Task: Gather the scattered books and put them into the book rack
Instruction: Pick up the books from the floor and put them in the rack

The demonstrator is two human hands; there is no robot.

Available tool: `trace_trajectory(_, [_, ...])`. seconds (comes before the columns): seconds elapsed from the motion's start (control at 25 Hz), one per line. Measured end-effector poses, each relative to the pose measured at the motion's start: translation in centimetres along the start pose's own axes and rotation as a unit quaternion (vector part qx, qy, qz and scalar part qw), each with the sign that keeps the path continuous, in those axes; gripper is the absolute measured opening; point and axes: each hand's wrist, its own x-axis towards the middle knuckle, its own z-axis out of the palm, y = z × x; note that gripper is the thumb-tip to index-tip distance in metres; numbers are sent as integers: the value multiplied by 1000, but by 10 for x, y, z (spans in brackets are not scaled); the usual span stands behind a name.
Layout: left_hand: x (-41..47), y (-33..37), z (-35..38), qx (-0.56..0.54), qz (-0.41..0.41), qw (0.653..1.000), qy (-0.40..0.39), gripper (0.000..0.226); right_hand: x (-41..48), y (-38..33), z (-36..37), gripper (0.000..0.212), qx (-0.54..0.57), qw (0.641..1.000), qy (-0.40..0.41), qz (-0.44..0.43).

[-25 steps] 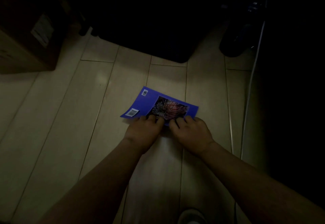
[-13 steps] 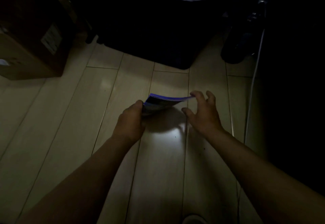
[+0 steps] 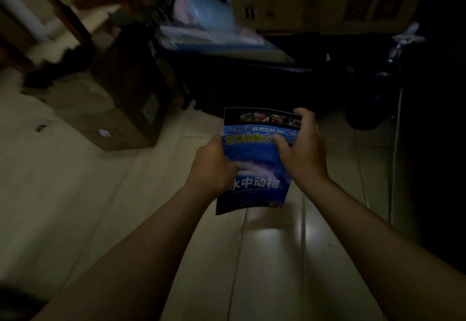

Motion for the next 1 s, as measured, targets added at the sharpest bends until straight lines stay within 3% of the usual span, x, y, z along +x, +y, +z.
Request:
trace_trajectory(0.2, [-55, 52, -120, 12, 3, 997, 76, 27, 7, -139, -41, 82, 2, 993, -95, -71])
trace_trajectory(0.36, [-119, 99, -221, -7, 17, 989, 146, 33, -14, -265, -90, 83, 0, 981, -97, -166])
trace_trajectory(0.52, [-203, 131, -310, -13, 66, 975, 212, 53, -55, -373, -134, 81, -10, 963, -69, -261])
trace_trajectory(0.8, [-354, 140, -434, 37, 132, 947, 291, 114, -160, -518, -176, 78, -15, 924, -63, -378])
trace_trajectory(1.0, [-456, 114, -496, 69, 108, 927, 353, 99, -242, -598, -172, 73, -64, 903, -73, -419])
